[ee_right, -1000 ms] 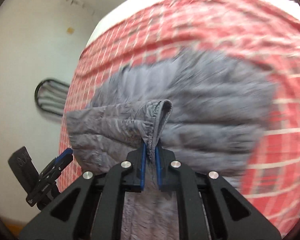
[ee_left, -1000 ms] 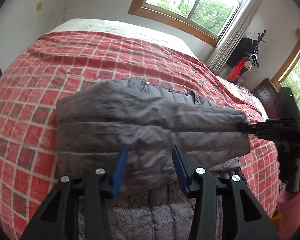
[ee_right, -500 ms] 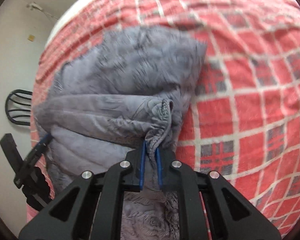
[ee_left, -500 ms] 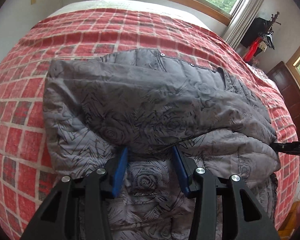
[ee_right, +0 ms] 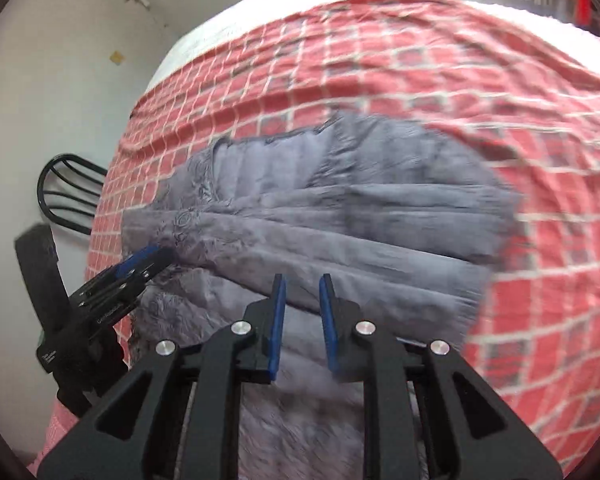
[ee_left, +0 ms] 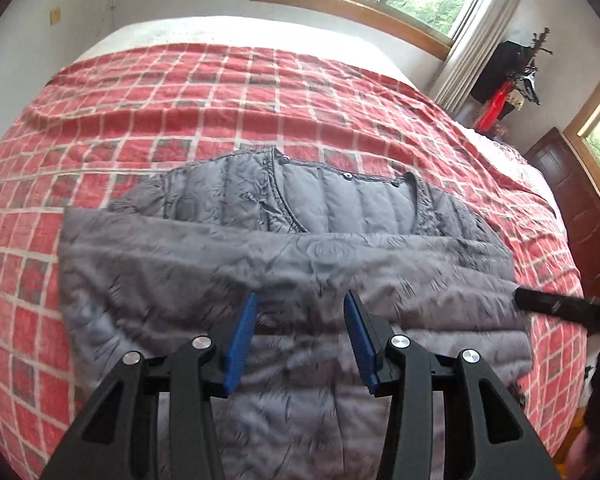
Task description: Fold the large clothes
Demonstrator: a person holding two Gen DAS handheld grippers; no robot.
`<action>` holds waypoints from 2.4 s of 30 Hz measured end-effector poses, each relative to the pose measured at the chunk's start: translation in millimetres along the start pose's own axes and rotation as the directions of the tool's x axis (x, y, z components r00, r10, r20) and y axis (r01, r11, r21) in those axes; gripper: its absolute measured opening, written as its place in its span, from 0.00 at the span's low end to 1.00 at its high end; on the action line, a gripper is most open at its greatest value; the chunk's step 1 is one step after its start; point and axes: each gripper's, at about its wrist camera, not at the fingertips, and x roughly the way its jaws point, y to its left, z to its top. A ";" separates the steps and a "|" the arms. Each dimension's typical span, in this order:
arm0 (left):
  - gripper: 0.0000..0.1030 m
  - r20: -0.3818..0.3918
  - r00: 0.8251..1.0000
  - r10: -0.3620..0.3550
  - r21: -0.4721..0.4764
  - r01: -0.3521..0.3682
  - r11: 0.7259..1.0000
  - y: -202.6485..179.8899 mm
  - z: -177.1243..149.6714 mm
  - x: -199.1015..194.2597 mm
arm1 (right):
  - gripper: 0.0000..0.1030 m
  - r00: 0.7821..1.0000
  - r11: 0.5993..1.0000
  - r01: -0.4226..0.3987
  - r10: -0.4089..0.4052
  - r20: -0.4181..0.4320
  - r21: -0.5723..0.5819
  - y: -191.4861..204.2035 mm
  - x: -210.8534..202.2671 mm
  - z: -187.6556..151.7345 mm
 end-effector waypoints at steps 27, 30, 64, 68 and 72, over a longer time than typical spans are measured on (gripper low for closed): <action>0.46 -0.138 0.987 0.079 0.075 -0.069 0.995 -23.6 -58.5 10.9 | 0.15 0.983 0.991 0.105 -0.116 -0.140 -0.079 20.0 48.3 -57.8; 0.46 -0.128 0.986 0.108 0.113 -0.094 0.989 -27.9 -63.2 17.4 | 0.13 0.984 0.992 0.105 -0.114 -0.134 -0.073 14.1 59.5 -59.3; 0.68 -0.114 0.955 0.275 -0.116 -0.288 0.951 95.9 -296.7 -199.6 | 0.60 0.991 0.991 0.126 -0.128 0.037 0.048 -74.1 -119.0 -333.0; 0.68 -0.120 0.960 0.252 -0.124 -0.266 0.956 98.8 -312.3 -200.5 | 0.61 0.995 0.994 0.102 -0.102 0.014 0.042 -74.5 -113.5 -350.9; 0.68 -0.131 0.964 0.230 -0.130 -0.246 0.960 100.7 -325.5 -195.0 | 0.61 0.997 0.996 0.082 -0.082 -0.005 0.045 -77.2 -105.8 -361.4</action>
